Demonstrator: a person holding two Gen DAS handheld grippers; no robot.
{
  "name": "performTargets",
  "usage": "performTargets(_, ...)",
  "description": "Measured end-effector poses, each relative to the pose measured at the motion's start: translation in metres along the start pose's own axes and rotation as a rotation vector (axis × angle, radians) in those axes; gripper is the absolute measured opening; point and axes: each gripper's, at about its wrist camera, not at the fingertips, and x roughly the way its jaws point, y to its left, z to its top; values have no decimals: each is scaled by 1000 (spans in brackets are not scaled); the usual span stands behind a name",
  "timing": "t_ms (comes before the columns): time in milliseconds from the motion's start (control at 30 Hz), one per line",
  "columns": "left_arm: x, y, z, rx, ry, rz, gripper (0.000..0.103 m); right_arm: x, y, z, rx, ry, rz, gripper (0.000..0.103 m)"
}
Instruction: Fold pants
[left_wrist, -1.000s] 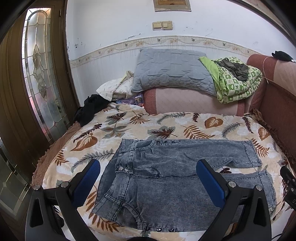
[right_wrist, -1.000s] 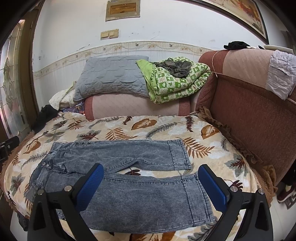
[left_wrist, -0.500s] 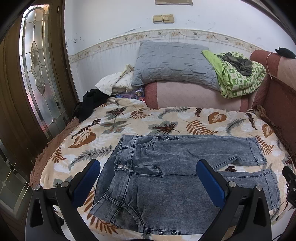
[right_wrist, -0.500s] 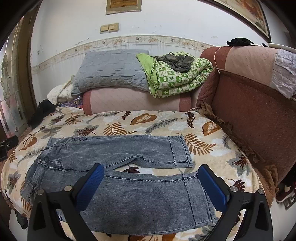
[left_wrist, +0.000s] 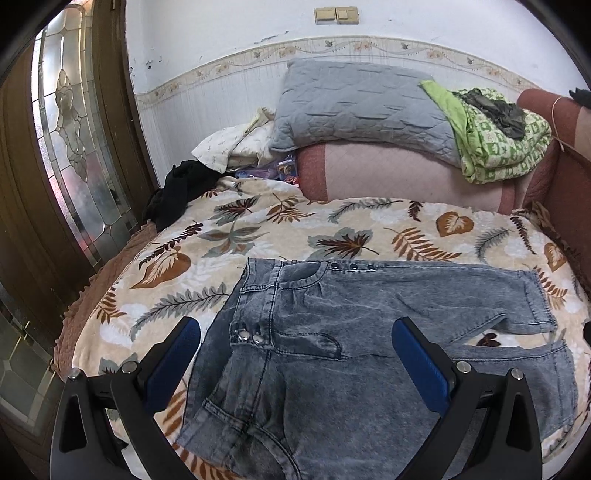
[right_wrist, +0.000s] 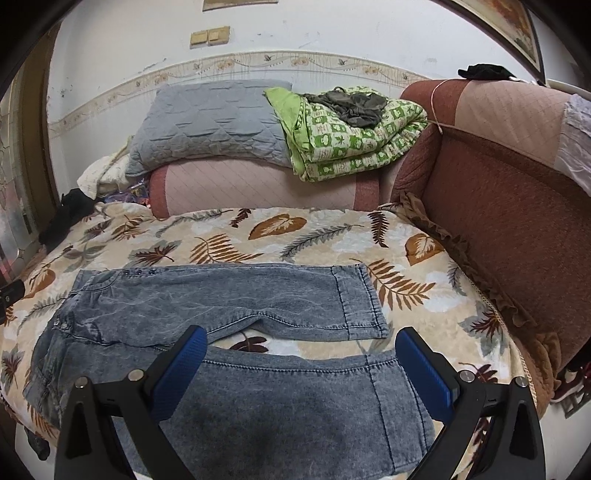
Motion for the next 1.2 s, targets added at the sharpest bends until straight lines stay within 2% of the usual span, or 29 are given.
performTargets(100, 26, 11, 7, 20, 45, -21, 103, 19, -12, 8, -5, 13, 9, 103)
performTargets(167, 55, 28, 17, 10, 109, -68, 103, 37, -30, 17, -5, 31, -1, 103)
performTargets(200, 66, 35, 20, 8, 127, -67, 103, 51, -45, 24, 11, 50, 5, 103)
performTargets(367, 150, 75, 46, 46, 236, 8, 103, 127, -123, 52, 159, 195, 15, 103)
performTargets(500, 218, 107, 69, 13, 340, 20, 103, 186, -160, 62, 303, 297, 119, 103)
performTargets(600, 253, 118, 83, -11, 377, -7, 103, 229, -165, 67, 369, 351, 160, 103)
performTargets(700, 282, 133, 91, -78, 419, -37, 103, 260, -159, 69, 394, 386, 170, 101)
performTargets(833, 304, 151, 93, -151, 459, -38, 103, 277, -147, 73, 370, 392, 178, 100)
performTargets(967, 318, 153, 91, -164, 477, -54, 103, 282, -137, 75, 325, 387, 170, 100)
performTargets(1067, 327, 143, 90, -180, 501, -121, 92, 289, -136, 72, 327, 396, 166, 100)
performTargets(1133, 332, 128, 91, -177, 514, -167, 80, 293, -136, 70, 325, 400, 160, 100)
performTargets(1200, 338, 115, 91, -162, 527, -192, 63, 295, -135, 69, 326, 401, 160, 97)
